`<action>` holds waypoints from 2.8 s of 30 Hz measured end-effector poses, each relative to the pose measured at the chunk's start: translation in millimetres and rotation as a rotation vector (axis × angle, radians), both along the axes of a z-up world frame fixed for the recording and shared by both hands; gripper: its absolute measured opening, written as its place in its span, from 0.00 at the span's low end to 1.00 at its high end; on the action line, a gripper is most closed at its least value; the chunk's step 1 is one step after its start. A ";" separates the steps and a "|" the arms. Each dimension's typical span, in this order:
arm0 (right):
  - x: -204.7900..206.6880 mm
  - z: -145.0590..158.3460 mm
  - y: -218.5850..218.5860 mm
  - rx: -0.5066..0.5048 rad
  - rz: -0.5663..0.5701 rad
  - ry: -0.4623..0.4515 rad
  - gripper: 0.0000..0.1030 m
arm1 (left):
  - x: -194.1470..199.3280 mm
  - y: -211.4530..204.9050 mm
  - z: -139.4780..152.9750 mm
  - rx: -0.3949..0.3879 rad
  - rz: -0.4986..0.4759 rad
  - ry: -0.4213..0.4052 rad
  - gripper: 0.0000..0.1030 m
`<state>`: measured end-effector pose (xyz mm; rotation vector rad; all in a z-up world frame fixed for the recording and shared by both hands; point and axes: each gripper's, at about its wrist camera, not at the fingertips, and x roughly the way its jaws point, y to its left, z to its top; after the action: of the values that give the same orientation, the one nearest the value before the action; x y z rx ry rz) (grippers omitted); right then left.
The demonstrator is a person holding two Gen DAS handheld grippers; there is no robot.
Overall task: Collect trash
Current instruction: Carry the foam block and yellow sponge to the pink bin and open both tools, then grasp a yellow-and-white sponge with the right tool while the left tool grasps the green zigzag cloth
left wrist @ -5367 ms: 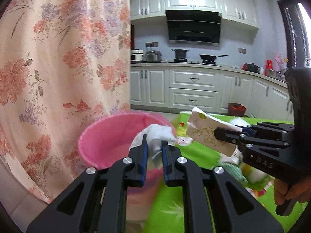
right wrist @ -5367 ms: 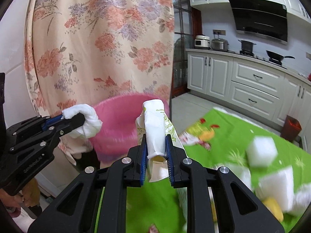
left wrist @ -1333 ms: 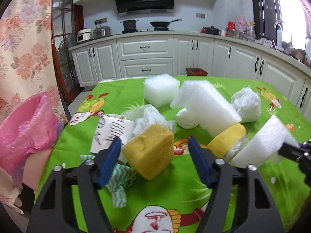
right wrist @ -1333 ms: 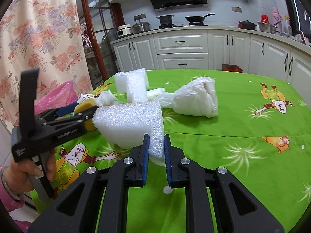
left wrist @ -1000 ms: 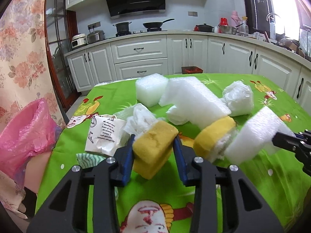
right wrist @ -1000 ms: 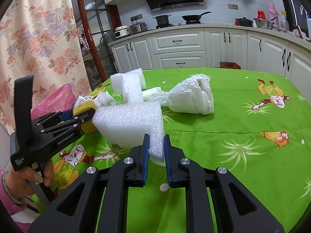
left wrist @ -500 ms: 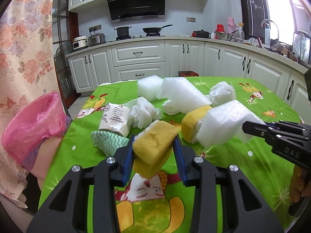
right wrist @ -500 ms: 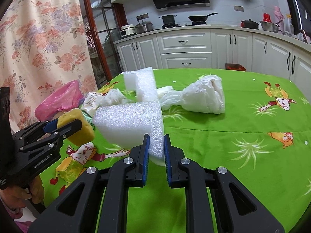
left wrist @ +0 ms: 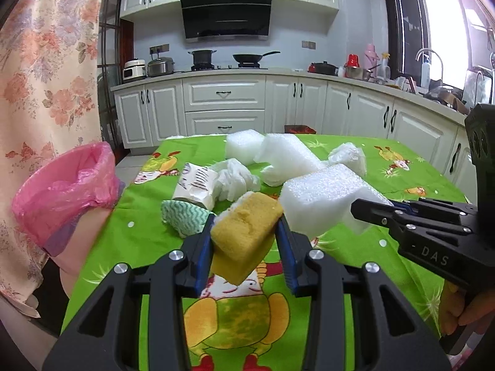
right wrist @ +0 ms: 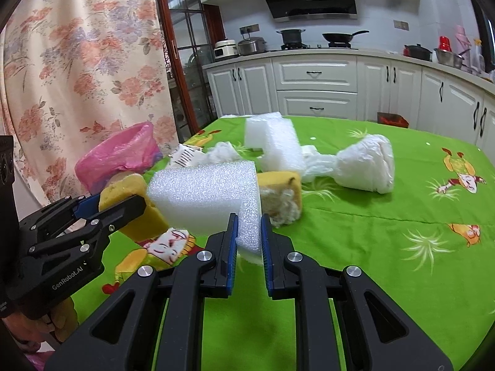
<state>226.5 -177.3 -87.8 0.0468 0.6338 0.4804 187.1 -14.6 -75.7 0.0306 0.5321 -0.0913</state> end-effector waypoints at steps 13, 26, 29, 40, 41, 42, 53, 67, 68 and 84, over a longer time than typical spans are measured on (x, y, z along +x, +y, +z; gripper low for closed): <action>8.7 17.7 50.9 -0.006 0.085 -0.028 0.15 | -19.8 55.1 14.7 -0.057 0.113 -0.042 0.36; 29.9 53.2 142.5 -0.004 0.235 -0.114 0.15 | -22.2 131.9 46.4 -0.077 0.273 -0.122 0.36; 42.0 63.9 161.1 0.015 0.250 -0.125 0.15 | -16.5 151.8 58.1 -0.060 0.305 -0.149 0.37; 92.3 81.0 241.1 0.047 0.319 -0.105 0.15 | 26.6 236.0 76.3 -0.033 0.419 -0.175 0.39; 97.6 80.1 248.5 0.049 0.323 -0.097 0.15 | 30.9 243.9 76.2 -0.039 0.427 -0.173 0.39; 100.8 79.0 253.6 0.050 0.326 -0.091 0.15 | 35.4 251.9 75.7 -0.044 0.437 -0.171 0.39; 128.8 66.2 311.4 -0.014 0.386 -0.090 0.18 | 63.4 306.2 62.7 -0.099 0.503 -0.140 0.56; 101.0 68.4 239.0 0.033 0.306 -0.109 0.44 | 21.2 286.3 62.1 -0.141 0.571 -0.147 0.88; 97.1 67.5 230.3 0.034 0.297 -0.109 0.44 | 18.5 279.8 61.0 -0.140 0.569 -0.144 0.91; 54.3 15.2 95.0 -0.008 0.081 -0.027 0.51 | 14.2 141.9 13.4 -0.126 0.334 0.022 0.94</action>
<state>280.7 -82.4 -72.7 0.0071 0.6129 0.5563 201.3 127.3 -62.2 -0.1820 0.5463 0.2013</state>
